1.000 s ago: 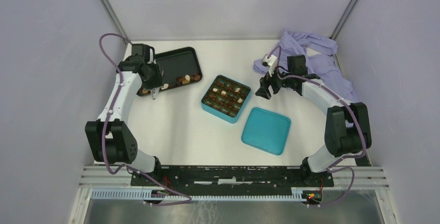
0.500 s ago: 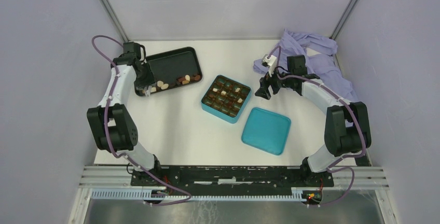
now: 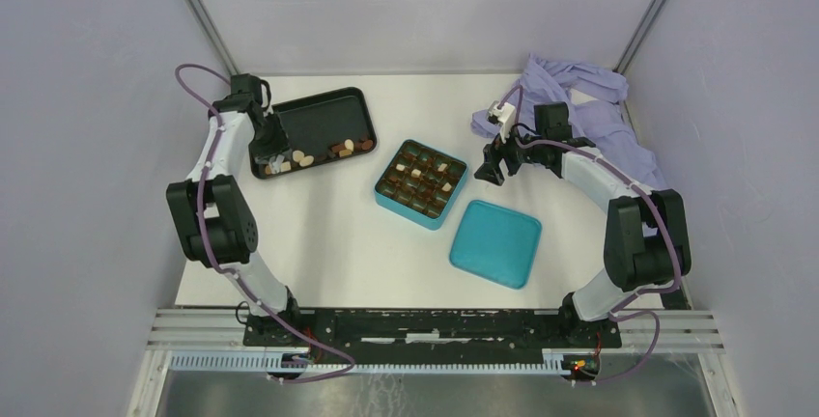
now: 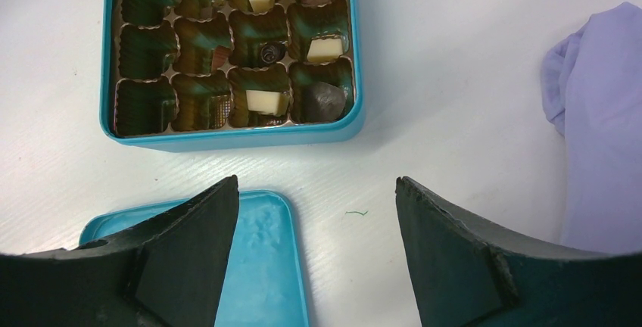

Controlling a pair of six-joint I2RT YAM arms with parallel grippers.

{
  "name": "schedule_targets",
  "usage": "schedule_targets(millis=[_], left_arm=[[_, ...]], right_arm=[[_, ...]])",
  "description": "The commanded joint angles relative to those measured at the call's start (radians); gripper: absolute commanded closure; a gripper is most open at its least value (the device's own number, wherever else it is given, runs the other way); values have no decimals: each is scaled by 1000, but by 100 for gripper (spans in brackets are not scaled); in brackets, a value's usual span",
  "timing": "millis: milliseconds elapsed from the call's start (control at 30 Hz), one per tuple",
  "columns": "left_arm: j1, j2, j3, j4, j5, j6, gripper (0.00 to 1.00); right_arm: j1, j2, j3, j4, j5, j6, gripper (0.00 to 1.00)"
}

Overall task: Pack the chocolate
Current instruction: Pick up the fake chocolate from the plate.

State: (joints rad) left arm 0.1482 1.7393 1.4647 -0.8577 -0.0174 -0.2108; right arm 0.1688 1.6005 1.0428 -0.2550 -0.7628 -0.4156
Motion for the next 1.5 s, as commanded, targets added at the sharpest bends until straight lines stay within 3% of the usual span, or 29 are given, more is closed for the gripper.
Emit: schedule_targets(millis=[0, 233, 467, 833, 1267, 1467], left_arm=[[13, 27, 59, 32, 42, 57, 53], [17, 51, 58, 23, 58, 55, 54], [21, 56, 60, 13, 75, 54, 64], [25, 15, 86, -11, 73, 50, 98], [28, -58, 43, 10, 94, 47, 98], [27, -109, 25, 40, 222, 39, 98]], right_arm=[[-4, -3, 2, 28, -18, 5, 19], [-4, -4, 0, 28, -15, 3, 19], [-4, -2, 3, 28, -17, 3, 19], [-4, -2, 3, 28, -16, 3, 19], [-4, -4, 2, 27, -19, 8, 19], [-3, -5, 5, 29, -22, 9, 19]])
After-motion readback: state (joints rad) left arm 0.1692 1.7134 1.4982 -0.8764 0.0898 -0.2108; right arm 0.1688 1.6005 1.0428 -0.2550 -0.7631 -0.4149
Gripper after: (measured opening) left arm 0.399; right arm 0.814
